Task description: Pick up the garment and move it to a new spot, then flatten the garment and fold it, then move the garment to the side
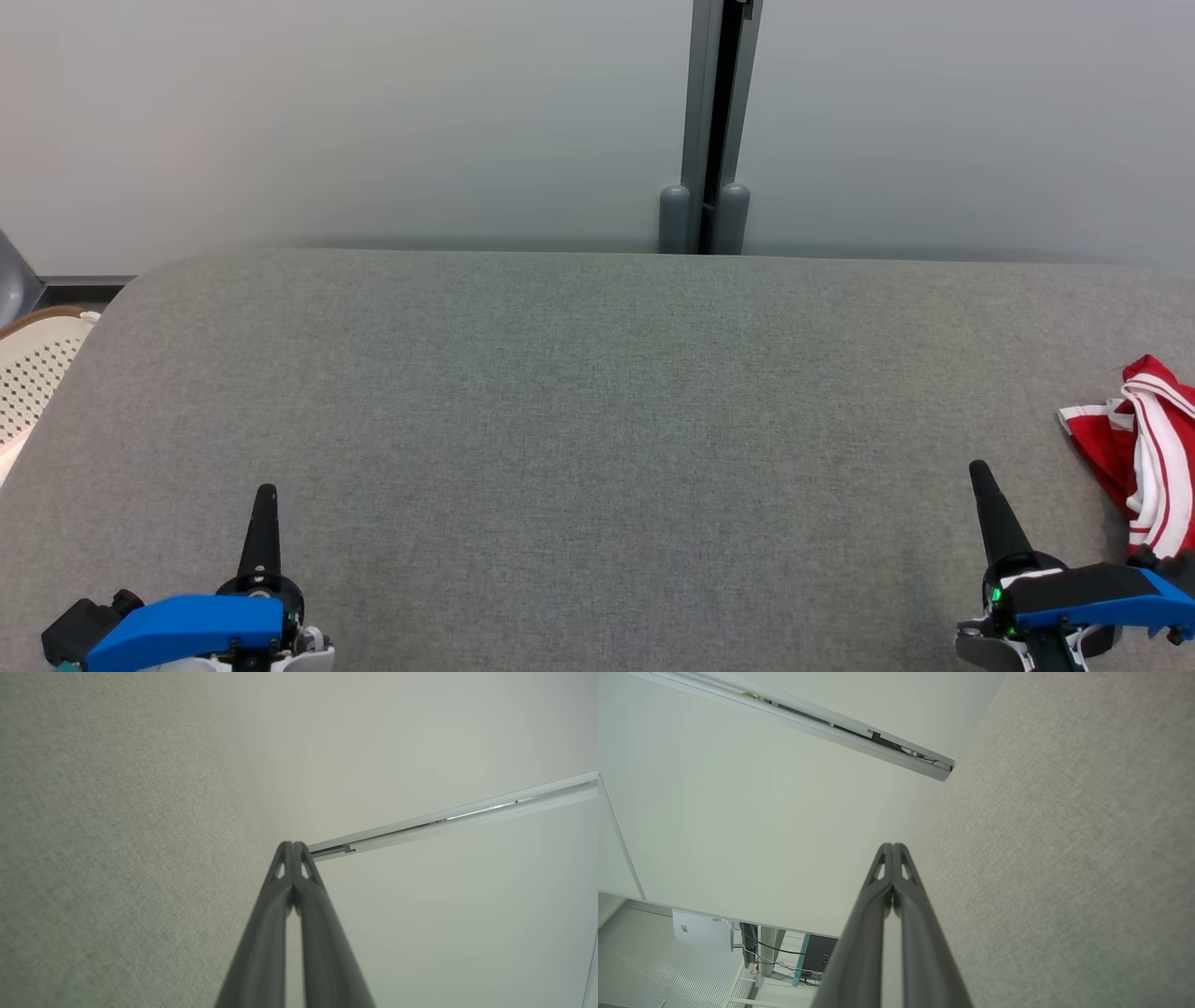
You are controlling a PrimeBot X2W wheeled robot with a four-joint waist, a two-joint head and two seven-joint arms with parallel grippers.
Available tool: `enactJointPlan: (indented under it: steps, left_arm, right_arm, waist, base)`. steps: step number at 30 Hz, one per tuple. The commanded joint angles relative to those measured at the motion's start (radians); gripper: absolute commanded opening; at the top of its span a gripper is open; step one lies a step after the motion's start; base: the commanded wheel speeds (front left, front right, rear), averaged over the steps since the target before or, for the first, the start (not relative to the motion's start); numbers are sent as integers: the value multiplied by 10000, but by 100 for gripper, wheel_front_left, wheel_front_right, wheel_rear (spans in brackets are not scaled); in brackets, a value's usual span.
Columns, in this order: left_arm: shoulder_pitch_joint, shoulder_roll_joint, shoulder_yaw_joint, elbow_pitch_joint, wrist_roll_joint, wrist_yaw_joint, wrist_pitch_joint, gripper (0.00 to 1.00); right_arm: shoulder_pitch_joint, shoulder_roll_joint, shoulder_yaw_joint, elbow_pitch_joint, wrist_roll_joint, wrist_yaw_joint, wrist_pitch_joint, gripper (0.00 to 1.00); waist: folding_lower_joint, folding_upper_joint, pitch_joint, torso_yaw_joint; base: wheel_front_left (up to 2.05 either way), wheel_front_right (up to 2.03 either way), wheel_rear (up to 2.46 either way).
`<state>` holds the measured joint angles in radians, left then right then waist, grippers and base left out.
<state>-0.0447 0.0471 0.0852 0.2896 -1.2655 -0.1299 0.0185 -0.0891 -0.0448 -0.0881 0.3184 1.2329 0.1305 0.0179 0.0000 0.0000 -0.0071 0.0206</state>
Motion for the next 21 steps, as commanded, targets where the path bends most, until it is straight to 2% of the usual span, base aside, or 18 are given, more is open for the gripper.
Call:
enactJointPlan:
  steps: [1, 21]
  left_arm:
    - [-263, 38, 62, -135, -247, -9, 78, 0]
    - [-492, 41, 189, -300, -1810, -11, 515, 0]
  right_arm:
    - [-211, -67, -39, -152, 292, 3, 80, 0]
    - [-225, -76, -151, -458, 1998, 3, 521, 0]
  waist:
    - [0, 0, 3, -7]
    - [0, 0, 46, -93]
  base:
    - [0, 0, 0]
    - [0, 0, 0]
